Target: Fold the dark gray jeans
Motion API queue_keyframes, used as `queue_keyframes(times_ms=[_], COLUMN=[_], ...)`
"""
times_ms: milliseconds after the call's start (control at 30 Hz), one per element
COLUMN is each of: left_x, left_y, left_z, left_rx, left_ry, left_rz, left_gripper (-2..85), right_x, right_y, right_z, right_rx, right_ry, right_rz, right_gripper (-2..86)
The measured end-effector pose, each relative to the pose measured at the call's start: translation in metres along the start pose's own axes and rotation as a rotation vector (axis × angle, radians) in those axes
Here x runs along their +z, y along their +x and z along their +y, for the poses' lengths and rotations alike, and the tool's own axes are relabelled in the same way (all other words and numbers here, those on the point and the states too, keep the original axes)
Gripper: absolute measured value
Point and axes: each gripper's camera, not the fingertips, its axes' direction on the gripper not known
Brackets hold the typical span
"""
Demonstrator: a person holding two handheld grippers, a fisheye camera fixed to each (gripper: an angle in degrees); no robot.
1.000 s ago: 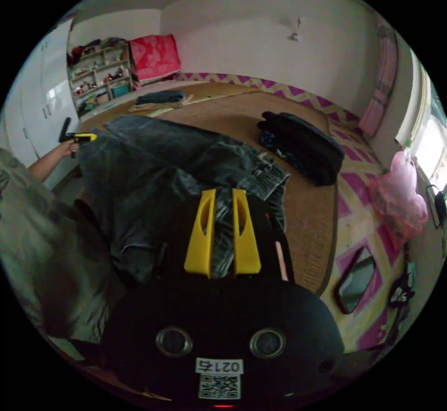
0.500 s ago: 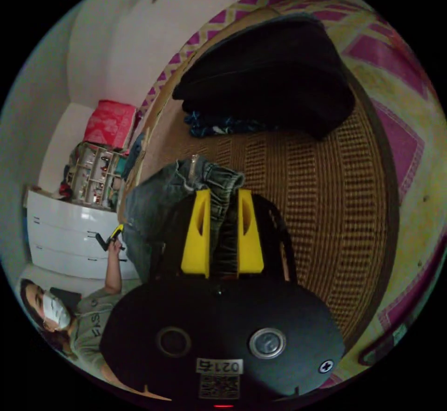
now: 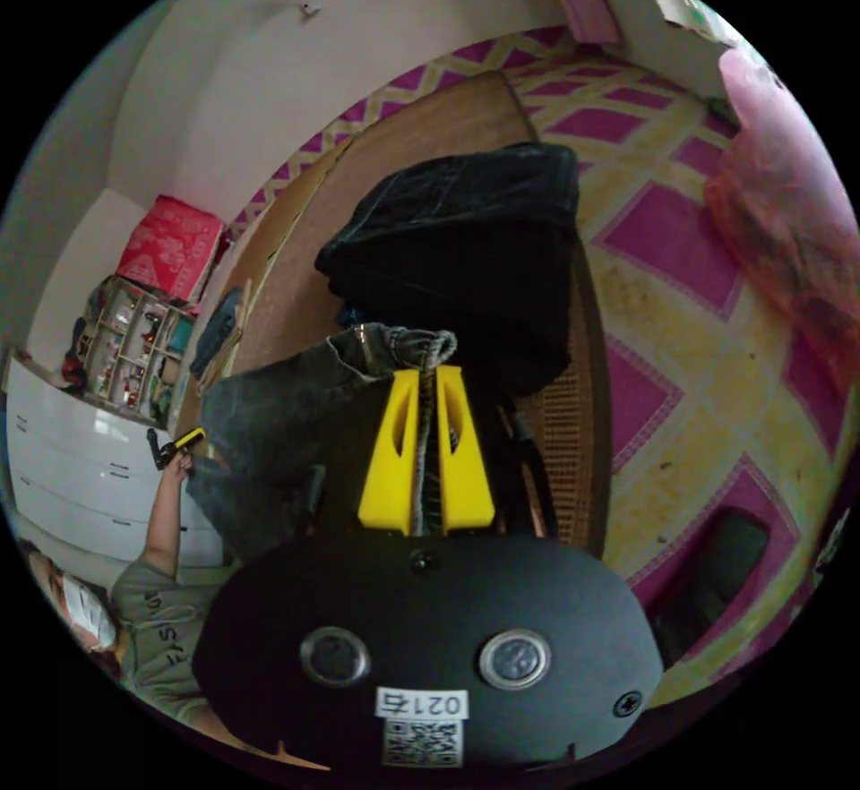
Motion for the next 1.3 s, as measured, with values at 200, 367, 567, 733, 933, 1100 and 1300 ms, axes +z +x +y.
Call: queue_keyframes(times_ms=[200, 367, 567, 733, 933, 1100, 1300], left_x=[-0.016, -0.071, -0.072, -0.057, -0.073, -0.069, -0.067], left_y=[0.004, -0.006, 0.000, -0.034, -0.030, -0.051, -0.057], left_z=[0.020, 0.100, 0.159, 0.165, 0.159, 0.148, 0.169], left_rx=[-0.039, -0.036, 0.043, -0.021, 0.086, -0.011, -0.064], left_ry=[0.073, 0.249, 0.062, 0.045, 0.110, 0.117, 0.084], left_rz=[0.022, 0.226, -0.008, 0.090, 0.051, 0.068, 0.072], left_gripper=[-0.3, 5.2, 9.7, 8.6, 0.0, 0.2, 2.6], right_x=[0.011, -0.029, -0.031, -0.025, -0.017, -0.017, 0.029], right_y=[0.003, -0.056, -0.129, -0.149, -0.163, -0.196, -0.221], right_z=[0.044, 0.129, 0.262, 0.338, 0.411, 0.464, 0.507], right_rx=[-0.012, -0.223, -0.369, -0.373, -0.366, -0.441, -0.511], right_ry=[-0.028, 0.083, 0.074, 0.081, 0.052, 0.099, -0.009], right_rz=[0.169, 0.125, 0.025, -0.045, -0.076, 0.017, 0.224], right_gripper=[4.9, 7.9, 8.4, 8.1, 7.3, 6.3, 5.6])
